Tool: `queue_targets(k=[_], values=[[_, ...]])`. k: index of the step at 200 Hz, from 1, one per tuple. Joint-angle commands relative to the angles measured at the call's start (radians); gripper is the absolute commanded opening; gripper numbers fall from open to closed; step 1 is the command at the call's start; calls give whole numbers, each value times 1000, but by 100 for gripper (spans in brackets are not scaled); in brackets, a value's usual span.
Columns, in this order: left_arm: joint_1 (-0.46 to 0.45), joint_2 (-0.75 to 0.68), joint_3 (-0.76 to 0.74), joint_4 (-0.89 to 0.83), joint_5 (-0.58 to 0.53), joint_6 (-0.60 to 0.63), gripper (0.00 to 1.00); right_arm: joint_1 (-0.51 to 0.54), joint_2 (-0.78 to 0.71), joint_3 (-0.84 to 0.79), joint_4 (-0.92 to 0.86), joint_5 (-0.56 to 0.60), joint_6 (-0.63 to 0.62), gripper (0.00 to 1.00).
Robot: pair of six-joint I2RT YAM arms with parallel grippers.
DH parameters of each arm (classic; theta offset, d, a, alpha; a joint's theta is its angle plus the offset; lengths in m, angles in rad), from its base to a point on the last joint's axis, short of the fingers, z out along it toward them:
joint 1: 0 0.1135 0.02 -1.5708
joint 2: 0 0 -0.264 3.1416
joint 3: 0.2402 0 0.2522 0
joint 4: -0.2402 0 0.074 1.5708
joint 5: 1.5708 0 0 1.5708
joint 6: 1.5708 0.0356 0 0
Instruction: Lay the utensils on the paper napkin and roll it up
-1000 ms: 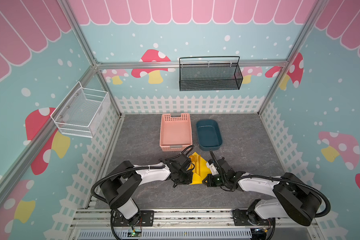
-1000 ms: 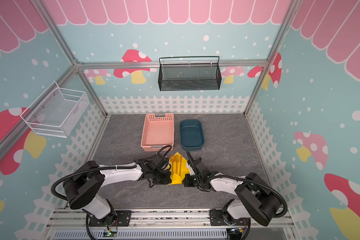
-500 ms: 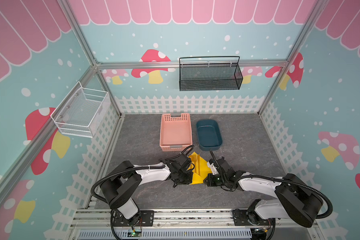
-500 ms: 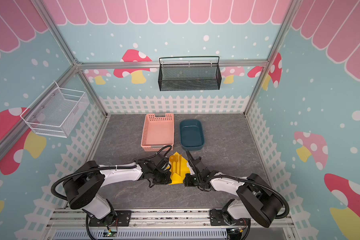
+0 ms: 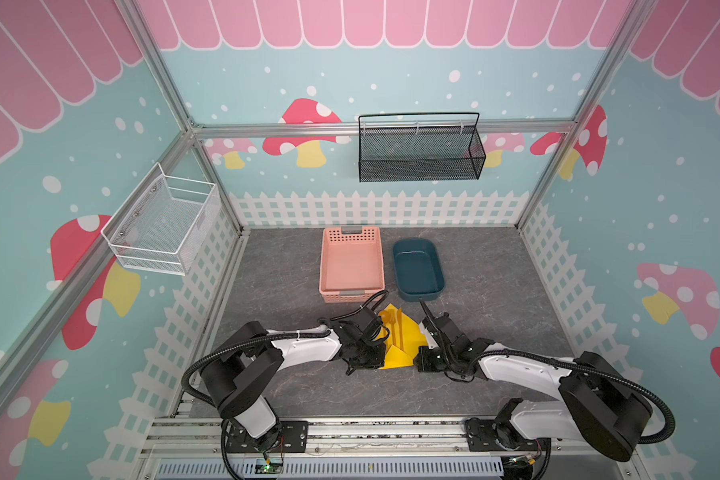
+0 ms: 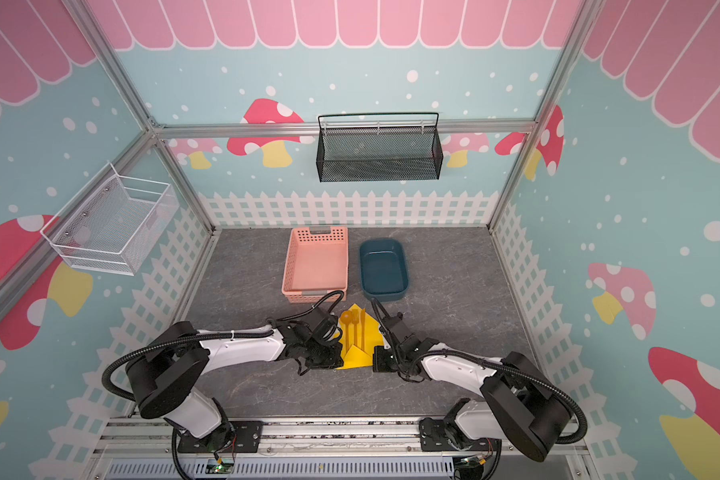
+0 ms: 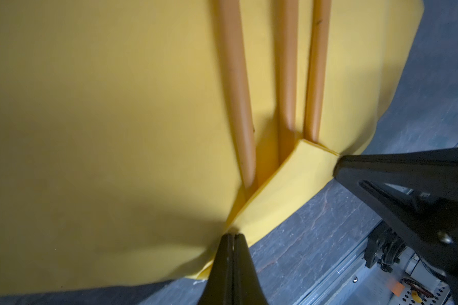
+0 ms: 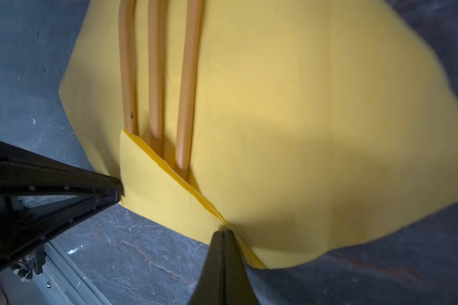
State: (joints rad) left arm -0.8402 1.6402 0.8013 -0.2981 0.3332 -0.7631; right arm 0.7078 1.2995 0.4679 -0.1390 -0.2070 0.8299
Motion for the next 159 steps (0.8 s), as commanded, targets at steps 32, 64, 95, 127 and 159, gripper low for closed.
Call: queue_targets(k=[32, 64, 95, 127, 159], values=[[-3, 23, 9, -36, -19, -1, 0, -4, -18, 1, -158, 57, -28, 3], [-3, 22, 3, -36, -23, -1, 0, -4, -39, 21, -151, 37, -34, 3], [-3, 20, 3, -37, -23, -1, 0, -4, -72, 37, -158, 53, -32, 4], [-3, 20, 4, -38, -24, -1, 0, -4, -77, 41, -163, 70, -30, 4], [-3, 23, 5, -37, -21, -1, 0, -4, -42, 51, -151, 64, -48, 4]])
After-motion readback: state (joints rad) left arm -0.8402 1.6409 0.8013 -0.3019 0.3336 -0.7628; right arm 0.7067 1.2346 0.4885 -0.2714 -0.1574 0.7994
